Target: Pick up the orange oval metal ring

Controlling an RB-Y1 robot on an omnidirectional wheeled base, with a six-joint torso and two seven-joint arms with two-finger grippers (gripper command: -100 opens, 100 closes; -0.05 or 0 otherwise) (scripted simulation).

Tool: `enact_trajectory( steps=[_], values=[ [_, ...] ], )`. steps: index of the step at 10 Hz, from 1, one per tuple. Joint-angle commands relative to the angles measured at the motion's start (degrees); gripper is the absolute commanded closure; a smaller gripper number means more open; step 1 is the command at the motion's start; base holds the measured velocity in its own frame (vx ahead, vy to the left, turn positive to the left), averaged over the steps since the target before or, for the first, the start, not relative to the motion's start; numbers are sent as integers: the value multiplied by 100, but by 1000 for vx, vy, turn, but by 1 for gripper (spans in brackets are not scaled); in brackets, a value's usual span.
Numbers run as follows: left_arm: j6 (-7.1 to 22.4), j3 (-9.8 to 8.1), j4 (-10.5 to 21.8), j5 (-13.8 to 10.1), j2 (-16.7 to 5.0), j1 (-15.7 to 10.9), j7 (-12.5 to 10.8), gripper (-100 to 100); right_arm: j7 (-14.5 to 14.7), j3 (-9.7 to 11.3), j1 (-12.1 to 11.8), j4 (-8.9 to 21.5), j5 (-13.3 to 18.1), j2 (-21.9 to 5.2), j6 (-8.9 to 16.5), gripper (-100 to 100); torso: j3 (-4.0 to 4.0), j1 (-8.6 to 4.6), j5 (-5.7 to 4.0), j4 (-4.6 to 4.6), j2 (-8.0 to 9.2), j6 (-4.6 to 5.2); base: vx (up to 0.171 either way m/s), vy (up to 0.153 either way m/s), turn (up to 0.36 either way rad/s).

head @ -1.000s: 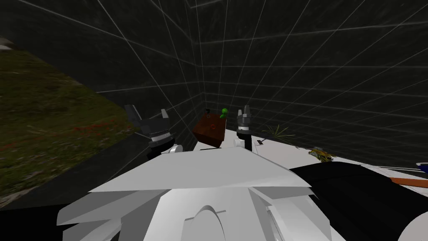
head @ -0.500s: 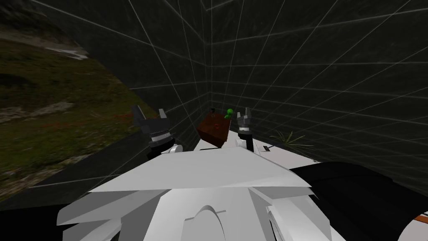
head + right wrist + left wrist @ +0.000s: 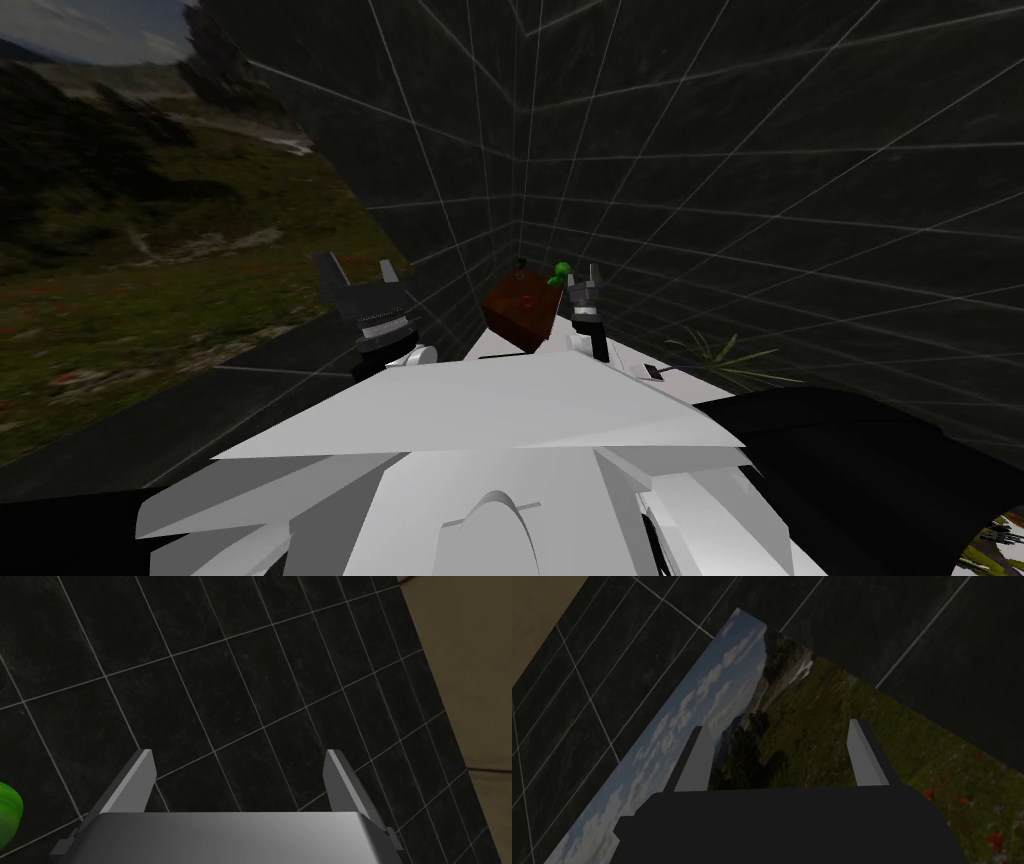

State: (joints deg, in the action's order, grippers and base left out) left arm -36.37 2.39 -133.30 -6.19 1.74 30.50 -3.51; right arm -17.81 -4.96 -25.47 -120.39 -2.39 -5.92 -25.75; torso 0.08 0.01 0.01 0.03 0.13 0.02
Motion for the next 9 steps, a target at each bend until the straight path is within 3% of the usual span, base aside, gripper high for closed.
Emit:
enact_trajectory(
  steps=[1,6,9],
  values=[
    [0,0,0,0,0,0,0,0,-286,-105,20,203,-197,-102,12,-100,0,0,0,0,0,0,-28,25,172],
    [0,0,0,0,0,-1,0,0,-993,-288,66,598,-548,-246,17,-100,-4,0,0,-1,-6,-4,-20,16,193],
    [0,0,0,0,0,1,0,0,-1483,-487,119,1027,-920,-362,26,-100,-4,-3,0,-2,-7,2,-15,17,211]
  ],
)
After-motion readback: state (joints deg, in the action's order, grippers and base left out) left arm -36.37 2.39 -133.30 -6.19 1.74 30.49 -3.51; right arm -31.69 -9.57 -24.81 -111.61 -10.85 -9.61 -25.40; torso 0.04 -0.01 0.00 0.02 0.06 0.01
